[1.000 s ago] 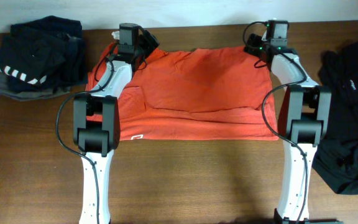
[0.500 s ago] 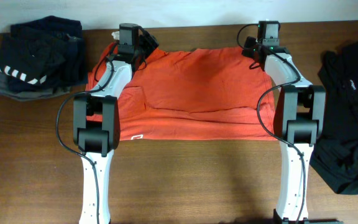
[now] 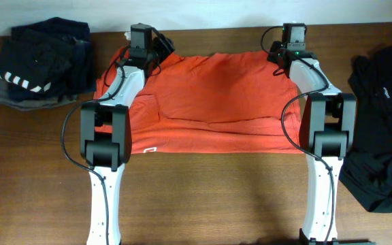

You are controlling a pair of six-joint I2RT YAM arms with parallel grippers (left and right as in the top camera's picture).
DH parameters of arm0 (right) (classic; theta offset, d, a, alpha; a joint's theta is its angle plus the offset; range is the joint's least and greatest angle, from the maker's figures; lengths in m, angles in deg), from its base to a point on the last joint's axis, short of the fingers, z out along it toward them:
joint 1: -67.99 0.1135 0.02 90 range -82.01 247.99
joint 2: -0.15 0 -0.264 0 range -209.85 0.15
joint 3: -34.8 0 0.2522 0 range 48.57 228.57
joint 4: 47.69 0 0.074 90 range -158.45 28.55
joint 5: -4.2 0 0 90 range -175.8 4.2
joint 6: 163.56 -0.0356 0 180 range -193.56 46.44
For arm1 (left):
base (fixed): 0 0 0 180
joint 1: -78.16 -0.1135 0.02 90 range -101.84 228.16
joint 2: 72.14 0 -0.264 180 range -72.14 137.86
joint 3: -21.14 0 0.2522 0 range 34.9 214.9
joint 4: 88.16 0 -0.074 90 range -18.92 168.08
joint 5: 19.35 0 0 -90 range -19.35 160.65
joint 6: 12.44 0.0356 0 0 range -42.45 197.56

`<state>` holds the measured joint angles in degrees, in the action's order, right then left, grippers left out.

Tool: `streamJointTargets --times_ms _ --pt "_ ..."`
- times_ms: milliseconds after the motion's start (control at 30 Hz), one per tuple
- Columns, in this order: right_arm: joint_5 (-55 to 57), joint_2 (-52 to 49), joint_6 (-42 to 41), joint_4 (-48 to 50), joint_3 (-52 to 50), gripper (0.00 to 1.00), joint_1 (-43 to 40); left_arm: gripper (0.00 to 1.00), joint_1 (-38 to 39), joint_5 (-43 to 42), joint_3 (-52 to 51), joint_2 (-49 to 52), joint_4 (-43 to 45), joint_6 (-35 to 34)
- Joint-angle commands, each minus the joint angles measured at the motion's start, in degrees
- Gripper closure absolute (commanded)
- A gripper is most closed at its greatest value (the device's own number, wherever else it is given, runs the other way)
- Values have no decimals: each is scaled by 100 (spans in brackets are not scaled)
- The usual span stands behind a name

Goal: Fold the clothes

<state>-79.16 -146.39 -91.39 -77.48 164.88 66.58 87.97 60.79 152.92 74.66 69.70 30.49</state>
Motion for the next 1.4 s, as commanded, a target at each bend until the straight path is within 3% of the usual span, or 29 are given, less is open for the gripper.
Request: streamJointTargets --times_ms 0,367,467,600,667,767,1167,1367 --pt "74 -205 -72 -66 -4 60 17 29 -11 -129 260 83 -28 170" --pt "68 -205 -120 -136 -4 60 17 30 -15 -94 310 87 -144 175" --pt "70 -205 -138 -157 -4 65 26 36 -15 -61 310 98 -153 173" --pt "72 -205 -140 -164 -4 85 28 62 -22 37 310 138 -203 175" --pt "72 -201 -225 -157 -2 92 28 89 -22 289 310 140 -352 177" --pt "72 -179 -223 -162 37 96 26 99 -22 284 310 138 -341 175" --pt "98 184 -197 -446 66 96 -22 99 -247 -129 380 -9 -728 422" --pt "227 243 -199 -673 76 96 -59 99 -295 472 380 -393 -1226 1392"
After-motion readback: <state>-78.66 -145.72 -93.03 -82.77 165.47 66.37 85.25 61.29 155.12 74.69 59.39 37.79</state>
